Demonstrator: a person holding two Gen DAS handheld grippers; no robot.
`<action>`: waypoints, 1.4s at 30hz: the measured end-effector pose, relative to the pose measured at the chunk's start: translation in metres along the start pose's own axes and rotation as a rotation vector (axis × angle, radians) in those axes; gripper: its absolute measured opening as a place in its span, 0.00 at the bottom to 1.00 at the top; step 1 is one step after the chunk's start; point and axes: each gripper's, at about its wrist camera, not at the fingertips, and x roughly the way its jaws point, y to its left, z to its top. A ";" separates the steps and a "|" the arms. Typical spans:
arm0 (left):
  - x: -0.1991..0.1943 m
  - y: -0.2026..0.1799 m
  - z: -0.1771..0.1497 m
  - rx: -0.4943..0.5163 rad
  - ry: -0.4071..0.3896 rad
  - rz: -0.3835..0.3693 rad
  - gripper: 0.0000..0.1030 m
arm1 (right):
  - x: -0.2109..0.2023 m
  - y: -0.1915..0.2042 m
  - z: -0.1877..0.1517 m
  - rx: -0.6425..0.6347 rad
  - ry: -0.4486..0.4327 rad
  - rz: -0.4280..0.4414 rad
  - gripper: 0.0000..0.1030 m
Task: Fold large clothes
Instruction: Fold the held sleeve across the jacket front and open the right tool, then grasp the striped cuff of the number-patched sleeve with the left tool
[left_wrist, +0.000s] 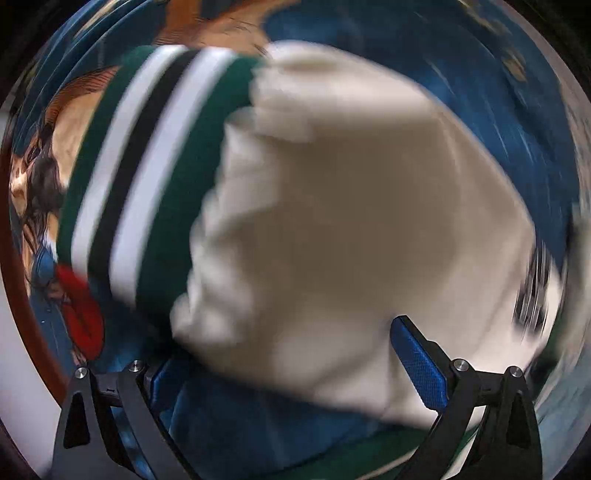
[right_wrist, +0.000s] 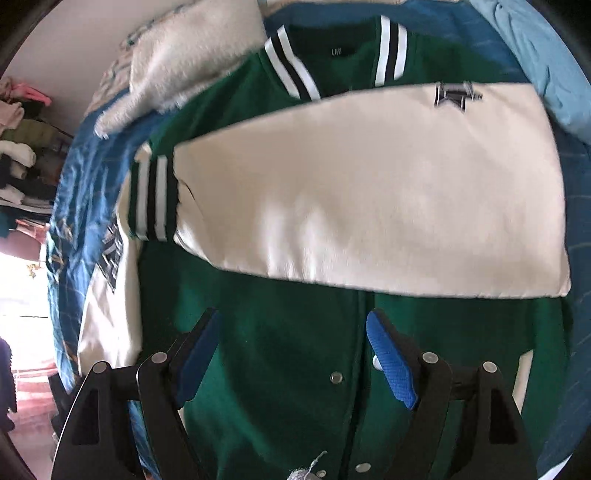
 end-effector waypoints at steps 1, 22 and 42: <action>-0.005 -0.003 0.010 -0.022 -0.040 -0.002 0.96 | 0.002 0.004 -0.001 0.001 0.005 0.006 0.80; -0.041 -0.169 0.237 0.412 -0.428 -0.015 0.32 | 0.092 0.249 0.052 -0.458 -0.042 -0.051 0.00; -0.163 -0.166 0.175 0.424 -0.721 -0.167 0.11 | 0.097 0.189 0.060 -0.137 0.057 -0.008 0.42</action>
